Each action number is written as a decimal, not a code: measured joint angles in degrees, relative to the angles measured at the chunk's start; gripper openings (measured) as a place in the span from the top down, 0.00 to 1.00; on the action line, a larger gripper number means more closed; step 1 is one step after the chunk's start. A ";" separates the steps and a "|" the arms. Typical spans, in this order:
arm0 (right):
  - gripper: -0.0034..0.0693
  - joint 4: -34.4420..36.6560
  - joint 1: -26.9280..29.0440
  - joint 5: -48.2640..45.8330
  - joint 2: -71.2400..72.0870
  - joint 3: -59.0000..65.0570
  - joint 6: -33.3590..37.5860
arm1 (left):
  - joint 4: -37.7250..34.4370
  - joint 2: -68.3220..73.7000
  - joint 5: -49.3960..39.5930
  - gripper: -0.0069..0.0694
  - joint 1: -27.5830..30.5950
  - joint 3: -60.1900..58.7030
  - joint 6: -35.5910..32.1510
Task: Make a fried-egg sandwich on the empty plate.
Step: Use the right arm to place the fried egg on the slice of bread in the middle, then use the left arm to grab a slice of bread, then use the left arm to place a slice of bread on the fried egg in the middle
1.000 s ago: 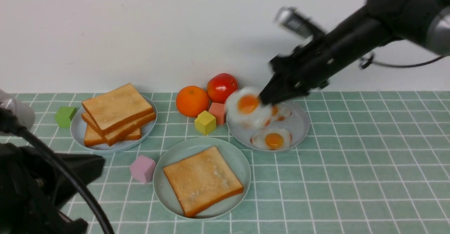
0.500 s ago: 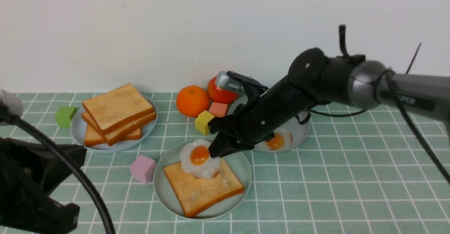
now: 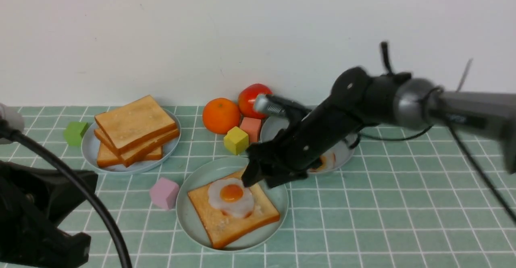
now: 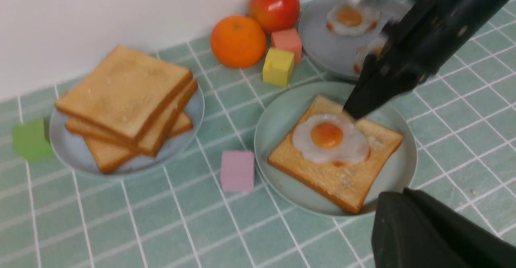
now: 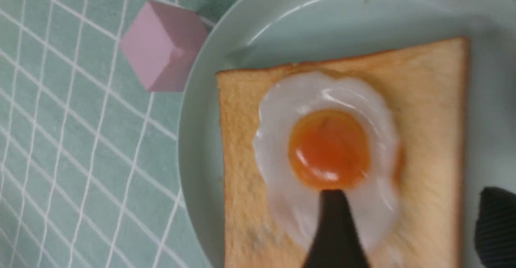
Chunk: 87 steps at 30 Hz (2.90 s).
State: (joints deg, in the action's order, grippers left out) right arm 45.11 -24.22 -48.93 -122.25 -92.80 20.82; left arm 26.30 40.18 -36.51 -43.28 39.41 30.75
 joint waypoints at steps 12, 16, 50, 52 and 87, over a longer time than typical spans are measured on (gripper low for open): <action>0.88 -32.14 -1.58 -18.41 31.17 0.00 -12.11 | -3.40 26.65 -3.43 0.93 4.78 9.63 0.47; 0.96 -36.45 -3.76 -21.19 39.00 0.94 -16.40 | -14.01 35.43 -2.23 0.93 16.16 17.48 -13.81; 0.89 -34.09 -6.14 -20.66 60.88 19.41 -19.28 | -20.75 72.84 12.00 0.62 38.70 37.45 -63.61; 0.89 -33.57 -6.14 -20.70 60.88 19.41 -19.27 | -20.75 72.84 11.94 0.68 38.70 37.45 -63.66; 0.85 -33.06 -6.14 -20.25 66.77 21.02 -19.27 | 3.61 57.50 8.89 0.82 0.17 17.11 -23.36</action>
State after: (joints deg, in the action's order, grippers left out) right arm 12.05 -30.36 -69.18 -55.49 -71.78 1.55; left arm 29.90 97.68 -27.62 -43.10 56.52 7.38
